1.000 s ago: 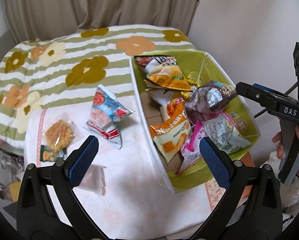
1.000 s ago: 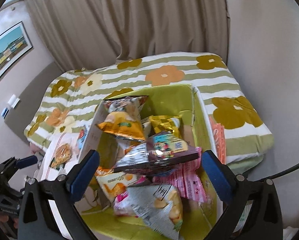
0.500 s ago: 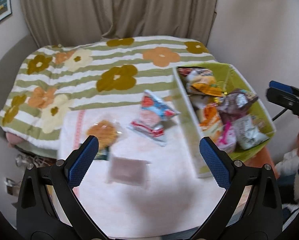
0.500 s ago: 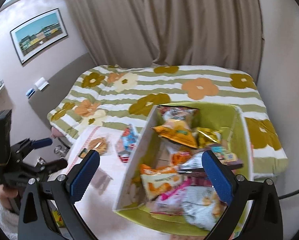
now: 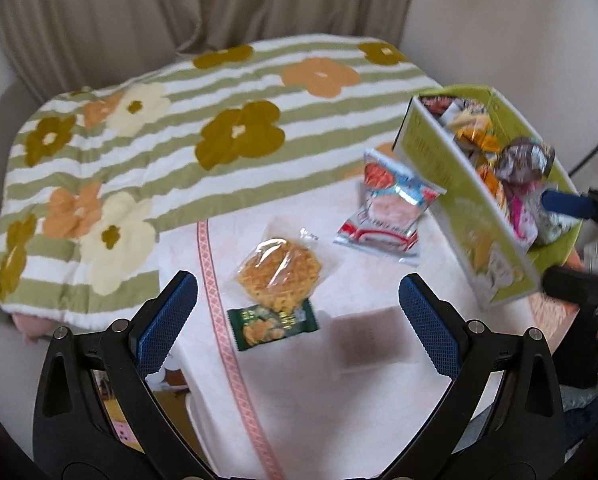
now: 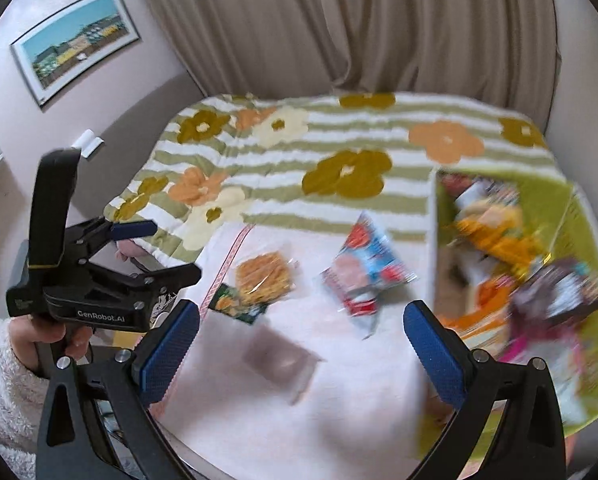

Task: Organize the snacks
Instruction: 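Move both tools back over the waffle pack and white square pack, then grasp the wrapped waffle with left tool while right tool grasps white square pack, then carry waffle and white pack into the yellow-green box and open both tools, then move left tool over green cracker pack while right tool approaches shrimp flakes bag, then grasp the green beef cracker pack with left tool while right tool grasps shrimp flakes bag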

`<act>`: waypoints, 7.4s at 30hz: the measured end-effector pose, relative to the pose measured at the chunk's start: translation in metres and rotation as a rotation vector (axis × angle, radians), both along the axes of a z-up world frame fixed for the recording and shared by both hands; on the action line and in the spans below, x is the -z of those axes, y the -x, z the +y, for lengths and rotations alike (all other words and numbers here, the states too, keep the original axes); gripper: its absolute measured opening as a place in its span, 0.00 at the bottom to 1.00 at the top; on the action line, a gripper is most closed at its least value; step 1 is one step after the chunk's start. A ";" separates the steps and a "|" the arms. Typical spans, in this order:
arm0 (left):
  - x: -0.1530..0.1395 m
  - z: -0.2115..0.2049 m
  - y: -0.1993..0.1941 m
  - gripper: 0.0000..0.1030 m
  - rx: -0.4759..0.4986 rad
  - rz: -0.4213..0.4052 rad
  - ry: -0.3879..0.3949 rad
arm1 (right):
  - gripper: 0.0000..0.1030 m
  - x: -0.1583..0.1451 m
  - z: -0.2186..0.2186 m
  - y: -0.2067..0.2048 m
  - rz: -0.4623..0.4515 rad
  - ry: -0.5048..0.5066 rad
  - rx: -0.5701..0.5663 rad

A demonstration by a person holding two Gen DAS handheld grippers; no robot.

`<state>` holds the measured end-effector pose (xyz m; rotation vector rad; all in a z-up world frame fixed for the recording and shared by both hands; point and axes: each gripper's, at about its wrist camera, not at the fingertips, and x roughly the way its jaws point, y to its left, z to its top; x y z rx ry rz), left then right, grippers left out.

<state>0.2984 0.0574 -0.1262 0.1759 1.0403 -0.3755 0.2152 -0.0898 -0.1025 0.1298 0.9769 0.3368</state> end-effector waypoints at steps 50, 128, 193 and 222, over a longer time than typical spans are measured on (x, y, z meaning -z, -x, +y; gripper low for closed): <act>0.173 -0.017 -0.085 0.73 0.378 0.196 -0.105 | 0.99 0.183 0.103 -0.005 0.144 0.257 0.419; 0.010 -0.279 0.023 0.96 0.011 0.035 0.005 | 0.72 -0.013 -0.268 0.041 -0.043 0.111 0.291; 0.043 0.030 0.047 0.96 -0.006 0.083 -0.033 | 0.98 0.001 -0.007 0.004 -0.080 0.076 0.106; 0.169 0.000 -0.029 0.71 0.698 0.234 -0.256 | 0.98 0.106 0.025 -0.050 0.156 0.115 0.438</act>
